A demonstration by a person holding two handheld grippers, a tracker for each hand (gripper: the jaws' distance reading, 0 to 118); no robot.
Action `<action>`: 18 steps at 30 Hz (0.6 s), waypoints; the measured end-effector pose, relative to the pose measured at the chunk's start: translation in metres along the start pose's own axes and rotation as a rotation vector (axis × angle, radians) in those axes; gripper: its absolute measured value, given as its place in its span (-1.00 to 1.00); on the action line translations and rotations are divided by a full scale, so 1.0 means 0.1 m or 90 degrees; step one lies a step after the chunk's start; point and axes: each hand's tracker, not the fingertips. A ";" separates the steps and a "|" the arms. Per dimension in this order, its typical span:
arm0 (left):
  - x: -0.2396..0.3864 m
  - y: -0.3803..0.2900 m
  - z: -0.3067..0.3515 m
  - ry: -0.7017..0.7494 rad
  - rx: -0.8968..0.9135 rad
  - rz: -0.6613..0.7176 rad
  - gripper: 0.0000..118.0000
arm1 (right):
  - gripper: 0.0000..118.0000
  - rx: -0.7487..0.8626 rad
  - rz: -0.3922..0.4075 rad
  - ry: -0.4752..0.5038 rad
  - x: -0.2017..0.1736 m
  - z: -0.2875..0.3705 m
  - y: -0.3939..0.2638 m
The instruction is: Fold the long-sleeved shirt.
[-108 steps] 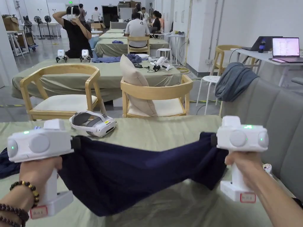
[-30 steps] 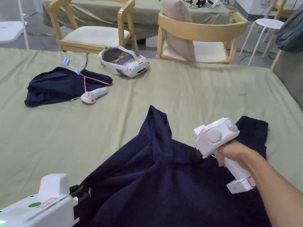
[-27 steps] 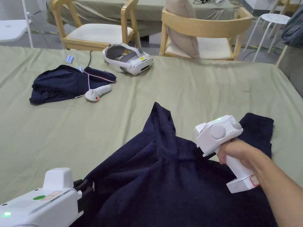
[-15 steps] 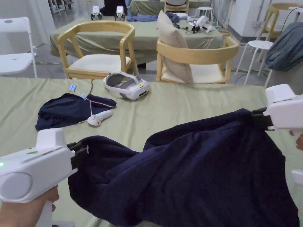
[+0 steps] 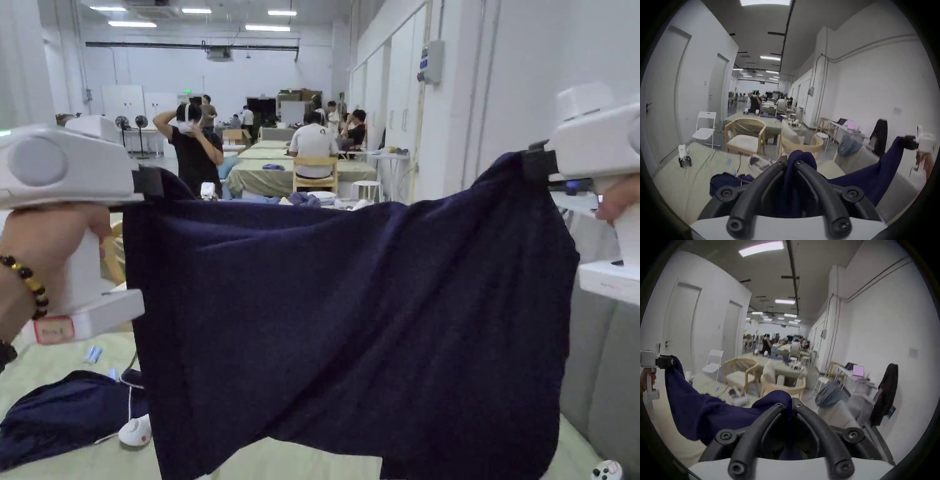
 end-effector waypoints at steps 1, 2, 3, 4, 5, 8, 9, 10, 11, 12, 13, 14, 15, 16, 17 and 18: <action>0.07 0.28 -0.05 0.003 0.012 0.003 -0.86 | -0.93 0.016 -0.009 -0.008 -0.02 -0.03 0.18; 0.04 0.52 -0.14 0.019 0.032 -0.006 -0.86 | -0.93 0.029 -0.011 -0.010 0.00 -0.06 0.36; -0.07 0.76 -0.27 0.030 0.042 -0.013 -0.86 | -0.93 0.044 -0.015 -0.021 0.00 -0.09 0.52; -0.04 0.92 -0.29 0.036 0.047 -0.012 -0.86 | -0.93 0.054 -0.016 -0.030 0.00 -0.11 0.65; -0.02 1.04 -0.29 0.036 0.051 -0.011 -0.86 | -0.93 0.061 -0.021 -0.034 -0.04 -0.04 0.76; 0.09 1.34 -0.25 0.043 0.068 -0.005 -0.86 | -0.93 0.080 -0.038 -0.044 -0.06 -0.09 0.99; 0.11 1.36 -0.26 0.047 0.071 -0.011 -0.86 | -0.93 0.086 -0.038 -0.047 -0.05 -0.16 1.03; 0.13 1.38 -0.27 0.049 0.071 -0.015 -0.86 | -0.93 0.089 -0.038 -0.049 -0.06 -0.19 1.04; 0.15 1.38 -0.26 0.051 0.071 -0.017 -0.86 | -0.93 0.091 -0.040 -0.051 -0.07 -0.23 1.03; 0.15 1.34 -0.28 0.051 0.071 -0.019 -0.86 | -0.93 0.091 -0.043 -0.052 -0.08 -0.27 1.02; 0.15 1.28 -0.30 0.050 0.069 -0.020 -0.86 | -0.93 0.088 -0.053 -0.050 -0.10 -0.27 0.93; 0.14 1.20 -0.33 0.050 0.066 -0.020 -0.86 | -0.93 0.082 -0.061 -0.047 -0.12 -0.32 0.85; 0.12 1.07 -0.38 0.051 0.053 -0.021 -0.86 | -0.93 0.071 -0.064 -0.043 -0.15 -0.38 0.73; 0.10 0.94 -0.42 0.050 0.044 -0.021 -0.86 | -0.93 0.058 -0.065 -0.037 -0.19 -0.43 0.59; 0.06 0.76 -0.49 0.053 0.021 -0.021 -0.86 | -0.93 0.041 -0.065 -0.027 -0.16 -0.62 0.46; 0.03 0.59 -0.54 0.056 0.004 -0.020 -0.86 | -0.93 0.023 -0.060 -0.023 -0.21 -0.70 0.24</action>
